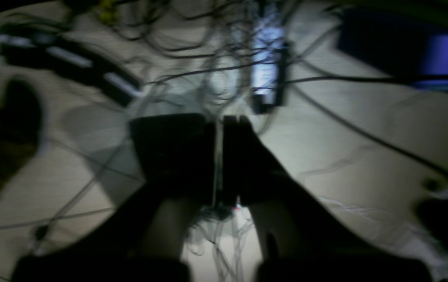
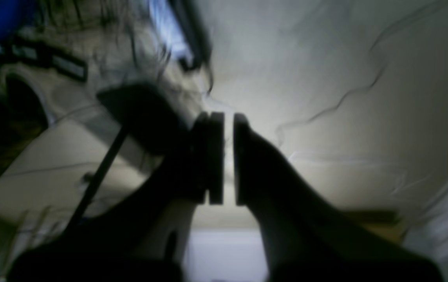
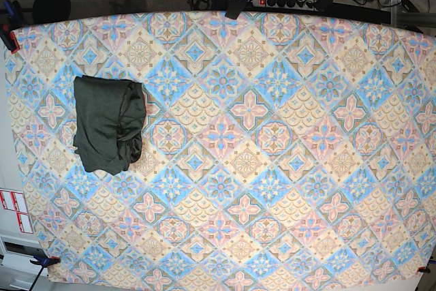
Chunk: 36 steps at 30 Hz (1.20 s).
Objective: Fold the T-shirt properly
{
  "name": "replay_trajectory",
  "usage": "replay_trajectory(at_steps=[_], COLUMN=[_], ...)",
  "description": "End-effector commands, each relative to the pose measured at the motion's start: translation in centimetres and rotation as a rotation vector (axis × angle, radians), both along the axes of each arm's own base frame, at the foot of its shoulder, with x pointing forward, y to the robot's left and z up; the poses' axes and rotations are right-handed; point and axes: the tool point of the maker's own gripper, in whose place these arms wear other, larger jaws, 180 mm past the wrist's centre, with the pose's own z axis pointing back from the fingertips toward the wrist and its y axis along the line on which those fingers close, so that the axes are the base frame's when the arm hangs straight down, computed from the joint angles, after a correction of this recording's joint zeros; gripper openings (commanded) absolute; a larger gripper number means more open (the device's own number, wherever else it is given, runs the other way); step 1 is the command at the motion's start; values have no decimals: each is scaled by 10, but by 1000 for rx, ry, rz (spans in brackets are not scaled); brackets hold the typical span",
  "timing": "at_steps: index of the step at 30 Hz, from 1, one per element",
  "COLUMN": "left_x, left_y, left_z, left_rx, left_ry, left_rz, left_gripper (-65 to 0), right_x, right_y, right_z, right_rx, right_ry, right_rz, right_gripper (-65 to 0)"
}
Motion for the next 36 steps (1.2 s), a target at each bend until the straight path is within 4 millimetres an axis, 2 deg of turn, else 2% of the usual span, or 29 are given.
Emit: replay_trajectory(at_steps=[1, 3, 6, 8, 12, 14, 20, 22, 24, 27, 30, 36], left_x=[-6, -1, 3, 9, 19, 21, 36, 39, 53, 55, 56, 52], left_y=[5, -5, -4, -16, -22, -24, -27, -26, -26, -26, -26, -25], left_z=[-1, -6, -11, -14, -17, -17, -18, -19, -19, -19, -19, -19], left_rx=[13, 16, 42, 35, 49, 44, 42, 43, 45, 46, 46, 47], left_ry=[5, -13, -27, -39, -51, -56, -80, -85, -106, -109, -111, -104], left_rz=[-27, -69, -129, -160, -175, -174, -171, -169, -163, -158, -157, -156], left_gripper=[-650, -650, -650, -650, -650, -650, -650, -650, -650, -650, -650, -650], right_x=[15, 11, 16, 25, 40, 50, 78, 82, 85, 88, 106, 110], right_y=[3, 18, 40, 44, 85, 96, 100, 99, 95, 90, 90, 94], right_z=[-4, -8, -12, -14, -17, -18, -21, -21, -22, -22, -23, -23], right_rx=[1, 11, 30, 31, 78, 90, 93, 89, 74, 57, 56, 62], right_ry=[-47, -55, -100, -138, -191, -215, -260, -265, -272, -276, -304, -310], right_rz=[-12, -24, 34, 72, 55, 46, 43, 32, -2, -43, -48, -49], right_gripper=[-612, -611, -610, -610, -611, -611, -611, -611, -611, -611, -611, -611])
